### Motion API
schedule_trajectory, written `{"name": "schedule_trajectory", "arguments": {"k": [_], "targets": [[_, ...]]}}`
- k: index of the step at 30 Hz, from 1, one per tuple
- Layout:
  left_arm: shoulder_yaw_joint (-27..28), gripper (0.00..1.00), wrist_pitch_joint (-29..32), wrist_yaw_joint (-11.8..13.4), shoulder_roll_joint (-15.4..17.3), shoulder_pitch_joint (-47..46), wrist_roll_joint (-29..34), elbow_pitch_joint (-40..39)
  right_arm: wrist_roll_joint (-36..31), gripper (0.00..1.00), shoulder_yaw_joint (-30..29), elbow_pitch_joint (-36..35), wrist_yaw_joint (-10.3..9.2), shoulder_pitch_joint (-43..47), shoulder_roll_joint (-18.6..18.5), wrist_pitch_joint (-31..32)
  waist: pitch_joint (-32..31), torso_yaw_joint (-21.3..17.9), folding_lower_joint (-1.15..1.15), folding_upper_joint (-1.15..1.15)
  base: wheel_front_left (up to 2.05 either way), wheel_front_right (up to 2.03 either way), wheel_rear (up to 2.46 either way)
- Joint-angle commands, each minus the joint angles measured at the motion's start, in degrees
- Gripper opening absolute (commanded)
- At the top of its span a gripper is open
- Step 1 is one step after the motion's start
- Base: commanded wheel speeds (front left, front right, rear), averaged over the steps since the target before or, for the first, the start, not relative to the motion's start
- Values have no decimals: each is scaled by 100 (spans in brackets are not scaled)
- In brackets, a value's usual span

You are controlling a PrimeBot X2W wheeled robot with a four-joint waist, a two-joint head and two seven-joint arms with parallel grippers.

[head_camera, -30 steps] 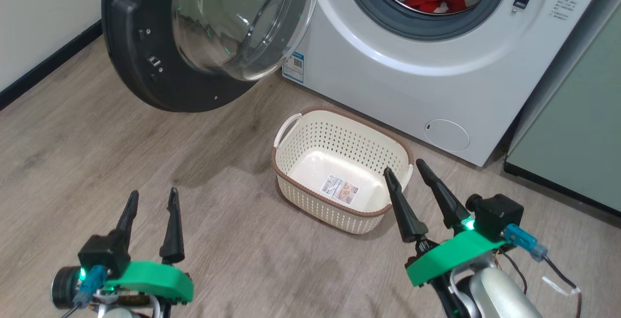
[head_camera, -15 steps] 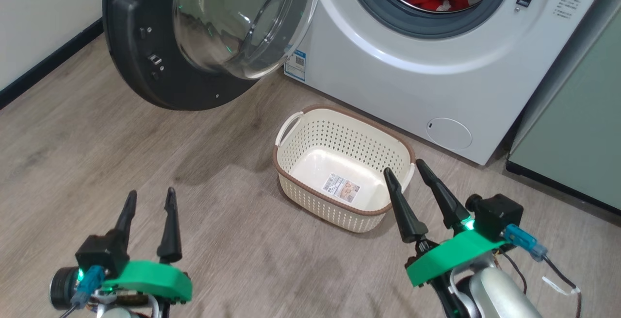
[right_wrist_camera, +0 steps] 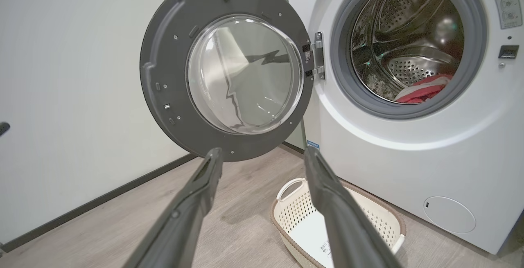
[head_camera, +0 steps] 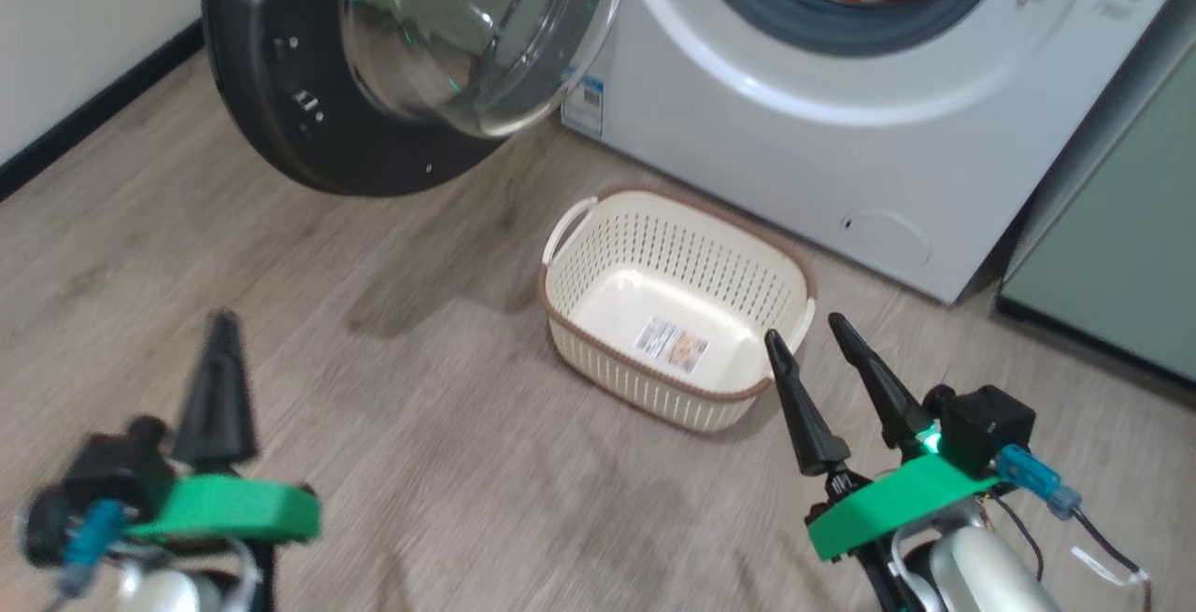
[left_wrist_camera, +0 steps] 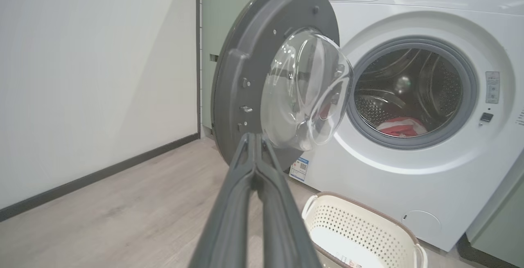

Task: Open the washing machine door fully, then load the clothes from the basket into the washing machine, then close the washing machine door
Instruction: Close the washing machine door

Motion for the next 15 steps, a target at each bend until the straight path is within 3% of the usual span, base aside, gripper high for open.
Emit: {"name": "schedule_trajectory", "arguments": {"k": [1, 5, 9, 15], "targets": [[291, 0, -29, -55, 26, -467, 84, -330, -63, 100, 67, -237, 0, -137, -100, -37, 185, 12, 0, 0, 0, 0, 0], [723, 0, -29, -296, 273, -1000, 220, -708, -182, 100, -82, -369, 0, -72, -249, -37, 536, 44, 0, 0, 0, 0, 0], [1218, 0, -29, -461, 719, -1601, 250, -828, -286, 100, -93, -497, 0, -151, -378, -37, 974, -144, 0, 0, 0, 0, 0], [1846, 0, -29, -651, 1626, -2777, 61, -159, -357, 100, -95, -619, 0, -447, -596, -37, 1623, -479, 0, 0, 0, 0, 0]]}}
